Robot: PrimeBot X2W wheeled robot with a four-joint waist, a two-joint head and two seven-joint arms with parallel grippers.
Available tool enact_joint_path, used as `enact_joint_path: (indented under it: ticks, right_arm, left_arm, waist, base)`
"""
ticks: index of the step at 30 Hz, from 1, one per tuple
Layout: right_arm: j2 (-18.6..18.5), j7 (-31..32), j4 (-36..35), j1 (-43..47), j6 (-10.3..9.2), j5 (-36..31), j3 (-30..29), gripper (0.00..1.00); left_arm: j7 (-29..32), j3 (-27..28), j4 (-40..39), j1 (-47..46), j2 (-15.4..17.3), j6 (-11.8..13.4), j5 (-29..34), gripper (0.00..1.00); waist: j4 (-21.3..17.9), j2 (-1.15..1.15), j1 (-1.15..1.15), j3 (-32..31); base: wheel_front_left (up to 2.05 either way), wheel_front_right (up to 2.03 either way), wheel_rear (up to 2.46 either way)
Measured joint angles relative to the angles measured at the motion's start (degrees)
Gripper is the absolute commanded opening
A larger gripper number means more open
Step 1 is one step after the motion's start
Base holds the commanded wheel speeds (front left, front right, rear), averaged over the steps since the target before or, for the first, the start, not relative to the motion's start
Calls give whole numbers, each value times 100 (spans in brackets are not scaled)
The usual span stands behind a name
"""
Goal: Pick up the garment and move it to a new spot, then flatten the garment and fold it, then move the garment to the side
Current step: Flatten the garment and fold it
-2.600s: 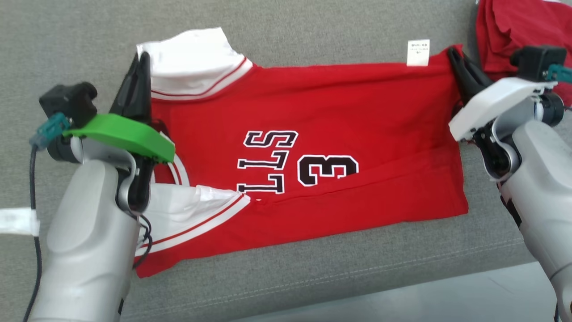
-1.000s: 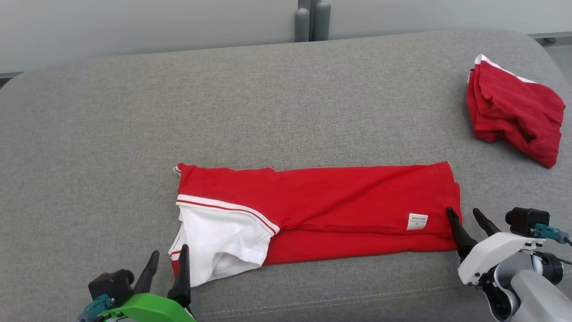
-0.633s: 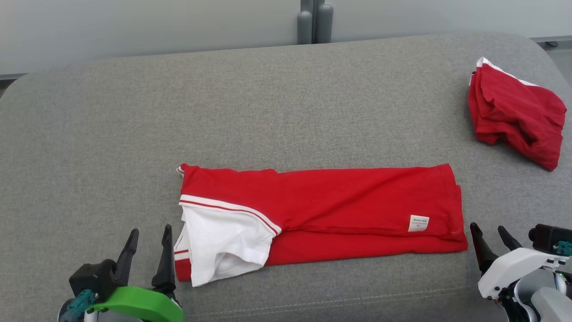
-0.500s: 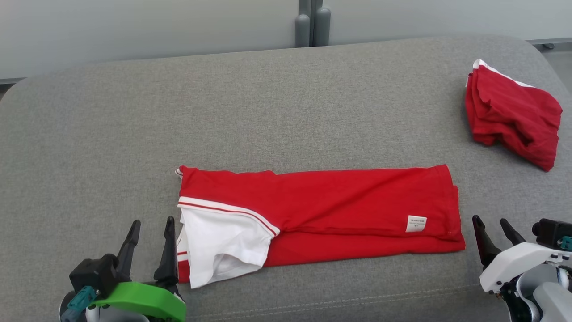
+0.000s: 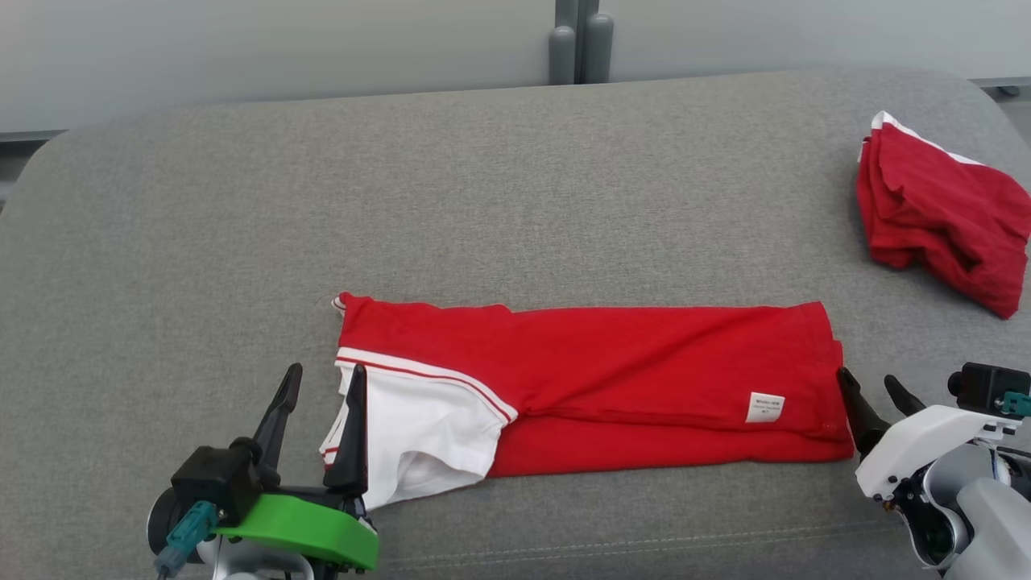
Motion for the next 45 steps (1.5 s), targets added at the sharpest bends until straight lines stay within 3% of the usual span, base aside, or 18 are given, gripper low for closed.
enact_joint_path:
  ticks: [15,16,18,19,31,41,45]
  right_arm:
    - [8,669,610,-246,8,404,-138,98]
    - [8,682,612,-294,12,402,-113,44]
    - [10,684,611,-357,52,393,-79,20]
    - [10,703,611,-367,54,393,-75,1]
    - [-15,782,614,-461,181,499,-113,0]
    - [-684,1010,594,-595,208,584,-270,0]
    - [-771,1126,527,-654,208,605,-269,0]
  left_arm:
    - [18,60,-247,-10,-18,56,66,100]
    - [18,98,-258,-10,-16,57,66,100]
    - [18,134,-278,-9,-16,57,66,100]
    - [18,138,-292,-9,-18,57,66,100]
    - [37,254,-367,91,-15,86,66,100]
    - [118,241,-404,227,-15,111,66,100]
    - [145,169,-405,234,-19,112,66,100]
  waist:
    - [640,0,0,197]
    - [661,0,0,215]
    - [687,0,0,242]
    - [692,0,0,249]
    - [427,0,0,151]
    - [44,0,0,1]
    - [-56,0,0,-77]
  base:
    - [0,0,0]
    - [0,0,0]
    - [0,0,0]
    - [0,0,0]
    - [0,0,0]
    - [0,0,0]
    - [0,0,0]
